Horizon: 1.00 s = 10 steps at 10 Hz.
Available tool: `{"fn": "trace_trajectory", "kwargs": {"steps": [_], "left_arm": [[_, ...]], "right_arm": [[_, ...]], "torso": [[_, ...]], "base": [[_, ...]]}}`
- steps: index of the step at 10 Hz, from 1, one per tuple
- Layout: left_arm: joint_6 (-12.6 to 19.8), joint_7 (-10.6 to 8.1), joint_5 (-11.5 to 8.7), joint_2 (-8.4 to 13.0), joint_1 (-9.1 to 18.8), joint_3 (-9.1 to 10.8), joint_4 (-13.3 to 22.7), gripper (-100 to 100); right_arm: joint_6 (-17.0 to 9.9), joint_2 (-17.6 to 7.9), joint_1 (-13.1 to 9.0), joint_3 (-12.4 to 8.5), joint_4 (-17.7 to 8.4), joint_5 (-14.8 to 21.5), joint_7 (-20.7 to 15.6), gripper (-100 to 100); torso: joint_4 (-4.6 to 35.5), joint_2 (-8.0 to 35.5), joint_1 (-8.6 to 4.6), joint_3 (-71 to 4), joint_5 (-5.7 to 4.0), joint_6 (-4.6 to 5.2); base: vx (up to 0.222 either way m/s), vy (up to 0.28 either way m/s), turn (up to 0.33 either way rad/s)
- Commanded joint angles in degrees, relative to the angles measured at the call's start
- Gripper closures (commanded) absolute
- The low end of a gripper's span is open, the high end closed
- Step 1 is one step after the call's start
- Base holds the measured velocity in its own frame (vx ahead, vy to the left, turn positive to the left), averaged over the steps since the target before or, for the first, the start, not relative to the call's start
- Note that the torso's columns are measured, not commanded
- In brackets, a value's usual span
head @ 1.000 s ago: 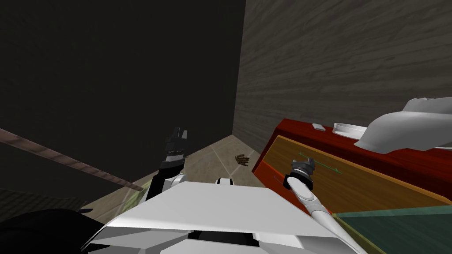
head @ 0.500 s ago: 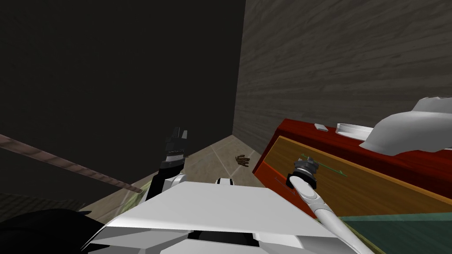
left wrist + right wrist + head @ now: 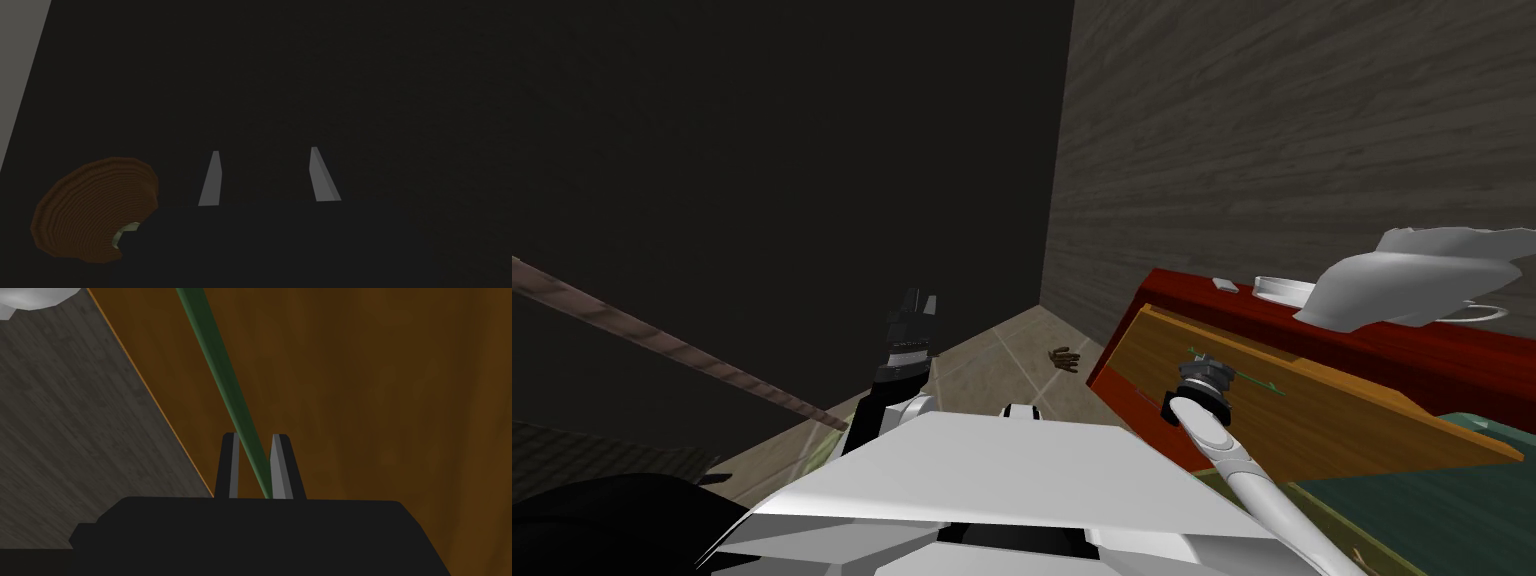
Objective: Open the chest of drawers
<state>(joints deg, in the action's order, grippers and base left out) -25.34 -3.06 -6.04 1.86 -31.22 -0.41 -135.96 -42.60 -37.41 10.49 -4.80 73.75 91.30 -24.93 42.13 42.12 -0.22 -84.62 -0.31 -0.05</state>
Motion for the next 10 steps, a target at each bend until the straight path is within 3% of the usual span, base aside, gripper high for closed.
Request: {"fn": "trace_trajectory", "kwargs": {"steps": [1, 5, 6, 10], "left_arm": [[0.0, 0.0, 0.0, 0.01, -0.01, 0.01, 0.0, 0], [0.0, 0.0, 0.0, 0.0, 0.0, 0.0, 0.0, 0], [0.0, 0.0, 0.0, 0.01, -0.01, 0.01, 0.0, 0], [0.0, 0.0, 0.0, 0.01, -0.02, 0.01, -0.01, 0]], "right_arm": [[0.26, 0.13, 0.27, 0.24, 0.2, -0.03, -0.14, 100], [0.25, -0.11, 0.43, 0.22, 0.59, 0.04, -0.23, 100], [2.04, -1.61, 0.03, -0.69, 0.38, -1.37, -0.83, -100], [7.22, -6.42, -1.58, -3.7, -0.14, -5.57, -2.59, -100]], "torso": [[0.07, -0.15, -0.25, -0.12, 0.14, -0.01], [-0.02, -0.02, 0.02, 0.01, -0.04, -0.1], [0.04, -0.23, -0.25, -0.17, 0.12, -0.07], [0.18, 0.18, 0.29, 0.06, 0.36, 0.03]], "base": [[-0.059, 0.099, -0.026], [-0.108, 0.146, -0.028], [-0.018, 0.063, -0.047], [0.001, 0.089, -0.045]]}}
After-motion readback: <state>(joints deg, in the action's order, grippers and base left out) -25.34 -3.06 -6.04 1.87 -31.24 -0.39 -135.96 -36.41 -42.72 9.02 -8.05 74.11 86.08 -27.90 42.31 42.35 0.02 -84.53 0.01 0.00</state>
